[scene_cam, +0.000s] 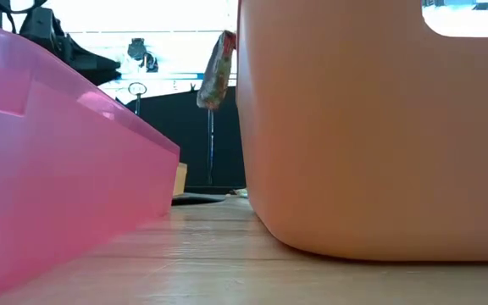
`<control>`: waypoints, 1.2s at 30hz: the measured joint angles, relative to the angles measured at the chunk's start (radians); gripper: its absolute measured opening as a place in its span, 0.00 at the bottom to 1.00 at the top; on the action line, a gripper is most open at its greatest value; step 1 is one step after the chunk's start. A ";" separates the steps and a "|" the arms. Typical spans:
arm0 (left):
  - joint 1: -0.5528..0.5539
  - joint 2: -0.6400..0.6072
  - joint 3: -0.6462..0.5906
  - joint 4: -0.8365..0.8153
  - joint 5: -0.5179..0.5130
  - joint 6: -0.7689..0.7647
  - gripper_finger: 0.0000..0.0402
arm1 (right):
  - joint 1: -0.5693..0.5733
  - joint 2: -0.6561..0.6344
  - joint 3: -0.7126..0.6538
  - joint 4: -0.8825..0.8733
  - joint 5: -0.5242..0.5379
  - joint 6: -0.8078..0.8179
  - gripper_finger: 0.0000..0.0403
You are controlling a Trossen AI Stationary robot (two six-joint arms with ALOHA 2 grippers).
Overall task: Pick and place Granola Bars by type
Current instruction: Put the red granola bar into the light orange bin
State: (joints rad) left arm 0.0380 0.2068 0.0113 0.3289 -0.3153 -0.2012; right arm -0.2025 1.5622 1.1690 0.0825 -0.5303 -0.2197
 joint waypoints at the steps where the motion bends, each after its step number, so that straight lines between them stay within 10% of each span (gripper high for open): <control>1: 0.000 0.028 0.000 0.011 0.000 -0.015 0.28 | 0.000 0.000 0.000 0.016 -0.023 0.004 0.00; 19: -0.060 0.789 0.186 0.511 -0.009 0.163 0.71 | -0.052 0.004 -0.063 0.242 0.004 0.052 0.00; 36: -0.134 1.088 0.526 0.377 -0.251 0.577 0.64 | -0.054 0.007 -0.121 0.328 0.164 0.076 0.00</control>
State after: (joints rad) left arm -0.0957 1.2947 0.5371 0.7055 -0.5665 0.3755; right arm -0.2562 1.5688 1.0481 0.4101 -0.3662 -0.1440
